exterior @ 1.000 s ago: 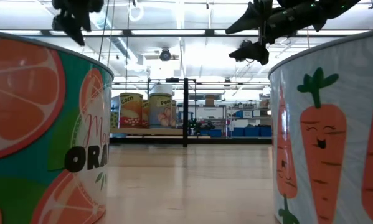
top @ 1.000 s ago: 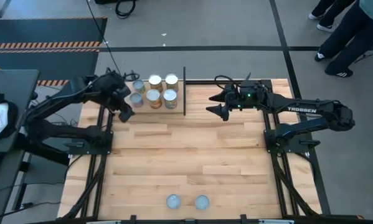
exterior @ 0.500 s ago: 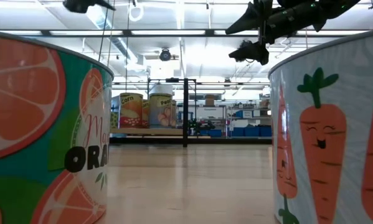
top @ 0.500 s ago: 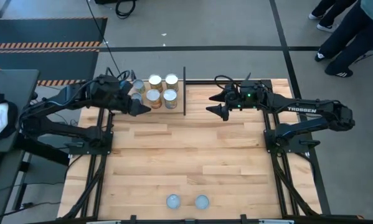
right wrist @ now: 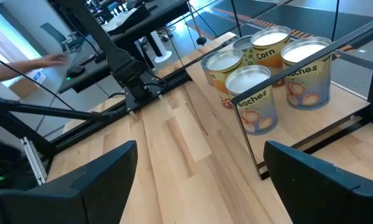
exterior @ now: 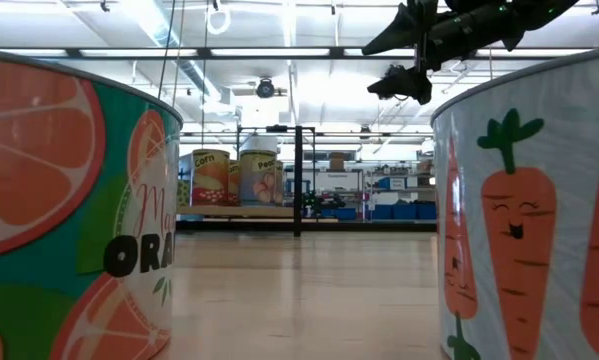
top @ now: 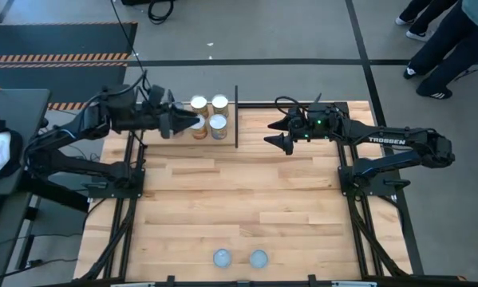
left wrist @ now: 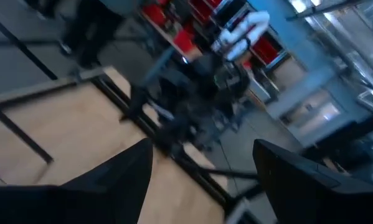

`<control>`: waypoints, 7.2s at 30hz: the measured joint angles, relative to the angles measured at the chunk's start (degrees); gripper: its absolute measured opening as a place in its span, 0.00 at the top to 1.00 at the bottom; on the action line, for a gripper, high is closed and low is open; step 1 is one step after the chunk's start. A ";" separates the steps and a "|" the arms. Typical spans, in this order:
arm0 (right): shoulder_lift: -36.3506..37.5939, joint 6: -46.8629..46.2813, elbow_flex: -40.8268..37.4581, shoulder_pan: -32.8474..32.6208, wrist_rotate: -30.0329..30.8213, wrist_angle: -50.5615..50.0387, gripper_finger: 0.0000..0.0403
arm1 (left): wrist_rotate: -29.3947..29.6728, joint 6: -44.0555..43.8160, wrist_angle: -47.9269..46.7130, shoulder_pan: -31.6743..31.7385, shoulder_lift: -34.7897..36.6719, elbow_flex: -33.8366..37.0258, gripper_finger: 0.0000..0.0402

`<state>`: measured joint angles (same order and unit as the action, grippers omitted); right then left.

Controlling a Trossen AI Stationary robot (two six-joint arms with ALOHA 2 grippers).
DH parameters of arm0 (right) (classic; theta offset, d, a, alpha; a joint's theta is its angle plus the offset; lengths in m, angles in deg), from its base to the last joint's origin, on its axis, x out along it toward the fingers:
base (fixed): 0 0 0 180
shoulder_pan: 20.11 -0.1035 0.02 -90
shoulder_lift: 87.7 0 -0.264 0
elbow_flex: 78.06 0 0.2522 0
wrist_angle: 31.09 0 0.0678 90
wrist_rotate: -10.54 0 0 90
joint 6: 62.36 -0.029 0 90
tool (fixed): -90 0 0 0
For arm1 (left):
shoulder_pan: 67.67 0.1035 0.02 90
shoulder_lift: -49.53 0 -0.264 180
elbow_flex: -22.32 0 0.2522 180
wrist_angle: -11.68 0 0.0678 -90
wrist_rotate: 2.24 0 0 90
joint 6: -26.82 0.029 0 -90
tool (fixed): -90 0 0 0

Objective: Pick and place cans onto a shelf
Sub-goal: Put the can of oranges on the shelf

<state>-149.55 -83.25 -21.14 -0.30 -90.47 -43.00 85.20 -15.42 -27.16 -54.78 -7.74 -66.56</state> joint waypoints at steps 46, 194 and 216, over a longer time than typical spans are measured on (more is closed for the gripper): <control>-0.02 0.00 0.00 -0.02 0.00 0.00 0.11 | 3.88 -3.93 -40.74 -4.68 1.04 0.01 0.30; -0.02 0.00 0.02 -0.01 -0.01 0.23 0.11 | 24.90 -22.69 -16.79 -59.66 -24.53 15.25 0.30; -0.02 0.01 0.02 -0.01 -0.01 0.23 0.11 | 25.11 -21.18 -15.75 -57.80 -25.23 15.25 0.30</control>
<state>-149.57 -83.24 -21.12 -0.32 -90.47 -42.77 110.31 -36.60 -42.90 -112.58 -32.97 -51.31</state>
